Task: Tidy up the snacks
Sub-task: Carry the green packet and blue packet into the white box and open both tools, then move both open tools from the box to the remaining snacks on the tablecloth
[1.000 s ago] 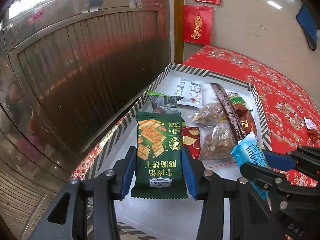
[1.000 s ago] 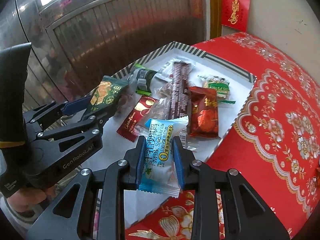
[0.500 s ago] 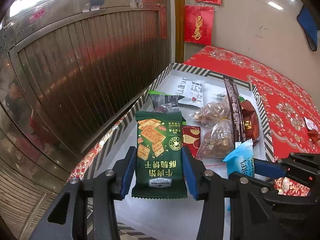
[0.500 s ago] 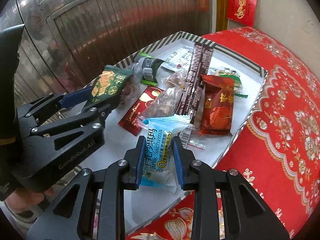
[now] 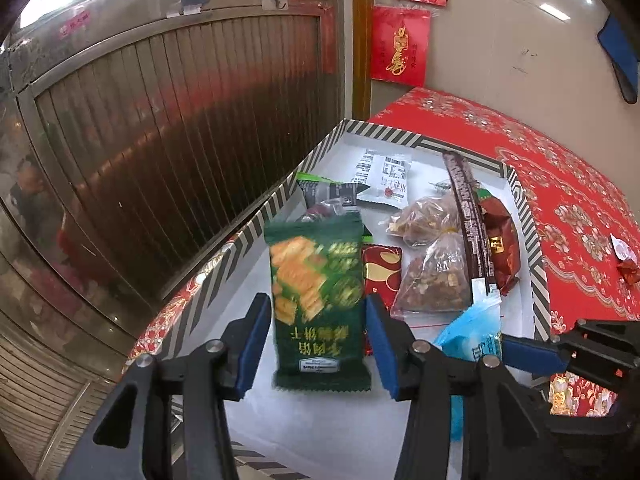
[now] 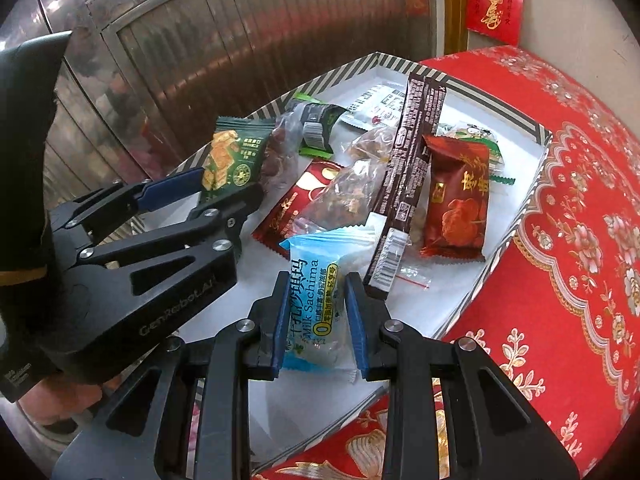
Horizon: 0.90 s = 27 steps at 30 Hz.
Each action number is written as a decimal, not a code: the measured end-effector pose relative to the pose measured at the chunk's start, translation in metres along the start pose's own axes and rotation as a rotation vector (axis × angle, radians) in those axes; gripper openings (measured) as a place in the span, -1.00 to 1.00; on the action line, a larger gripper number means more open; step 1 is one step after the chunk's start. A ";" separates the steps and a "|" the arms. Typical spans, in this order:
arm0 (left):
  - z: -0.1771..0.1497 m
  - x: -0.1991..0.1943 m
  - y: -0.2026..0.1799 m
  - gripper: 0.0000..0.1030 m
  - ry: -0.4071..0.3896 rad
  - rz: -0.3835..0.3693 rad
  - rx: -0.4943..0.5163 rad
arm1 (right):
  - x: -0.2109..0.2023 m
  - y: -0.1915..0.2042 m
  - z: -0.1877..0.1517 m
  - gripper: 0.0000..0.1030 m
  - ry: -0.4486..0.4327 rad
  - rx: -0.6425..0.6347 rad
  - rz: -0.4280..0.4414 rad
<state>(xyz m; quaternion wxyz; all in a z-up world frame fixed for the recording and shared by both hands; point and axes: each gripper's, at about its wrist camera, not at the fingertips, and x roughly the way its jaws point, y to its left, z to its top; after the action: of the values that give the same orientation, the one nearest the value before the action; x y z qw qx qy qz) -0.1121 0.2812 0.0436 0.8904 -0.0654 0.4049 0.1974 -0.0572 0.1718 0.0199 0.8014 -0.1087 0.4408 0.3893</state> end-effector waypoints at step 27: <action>0.021 -0.032 -0.100 0.78 -0.044 -0.149 0.115 | -0.085 -0.096 -0.047 -0.49 -0.129 0.199 -0.064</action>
<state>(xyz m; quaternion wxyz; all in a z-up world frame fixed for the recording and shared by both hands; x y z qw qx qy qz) -0.0761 0.1857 0.0772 0.9136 -0.0397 0.3899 0.1083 -0.0433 0.0376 0.0427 0.8471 -0.0173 0.4209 0.3240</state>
